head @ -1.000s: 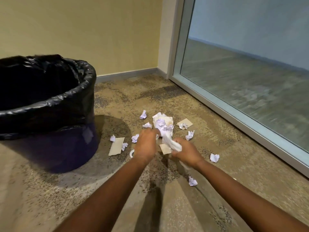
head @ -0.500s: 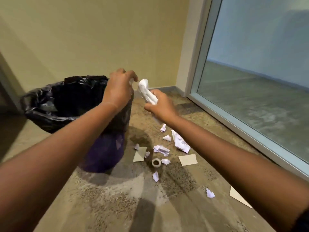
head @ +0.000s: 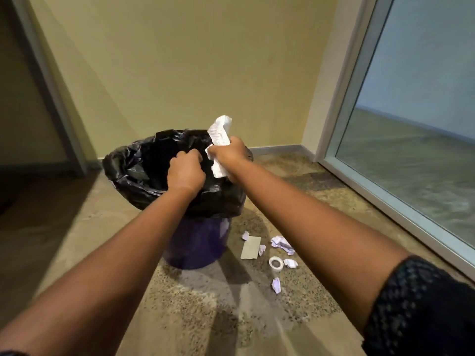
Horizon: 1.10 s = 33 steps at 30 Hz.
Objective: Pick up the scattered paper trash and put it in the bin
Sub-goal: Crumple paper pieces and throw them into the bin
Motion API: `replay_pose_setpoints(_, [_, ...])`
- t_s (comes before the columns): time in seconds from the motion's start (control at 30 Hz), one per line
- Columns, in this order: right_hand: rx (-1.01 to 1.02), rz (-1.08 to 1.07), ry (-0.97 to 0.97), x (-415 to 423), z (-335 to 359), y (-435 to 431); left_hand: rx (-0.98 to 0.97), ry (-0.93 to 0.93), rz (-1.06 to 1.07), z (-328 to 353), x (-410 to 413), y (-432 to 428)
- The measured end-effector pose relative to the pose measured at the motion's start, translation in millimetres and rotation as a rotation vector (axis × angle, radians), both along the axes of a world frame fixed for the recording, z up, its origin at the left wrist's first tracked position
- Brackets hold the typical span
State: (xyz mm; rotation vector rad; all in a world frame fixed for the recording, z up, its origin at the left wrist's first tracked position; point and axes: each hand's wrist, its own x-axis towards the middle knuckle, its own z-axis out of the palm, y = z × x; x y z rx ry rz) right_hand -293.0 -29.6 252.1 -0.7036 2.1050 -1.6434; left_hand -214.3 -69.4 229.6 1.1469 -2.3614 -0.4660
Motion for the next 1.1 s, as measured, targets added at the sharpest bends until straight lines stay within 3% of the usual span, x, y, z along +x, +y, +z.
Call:
replay_pose_setpoints(0.3, [0.144, 0.127, -0.058, -13, 0, -4, 0.028, 0.006, 0.151, -2, 0, 8])
replay_pose_setpoints(0.6, [-0.104, 0.145, -0.183, -45, 7, 39, -0.083, 0.014, 0.142, 8, -12, 36])
replay_pose_setpoints(0.87, [-0.131, 0.039, -0.189, -113, -31, 115, -0.424, -0.072, -0.05, 12, -47, 76])
replay_pose_setpoints(1.0, [0.016, -0.041, -0.115, -152, -80, 167, -0.63, -0.313, -0.28, -2, -71, 102])
replay_pose_setpoints(1.1, [0.175, -0.118, -0.036, -174, -121, 208, -0.671, -0.476, -0.412, -20, -91, 123])
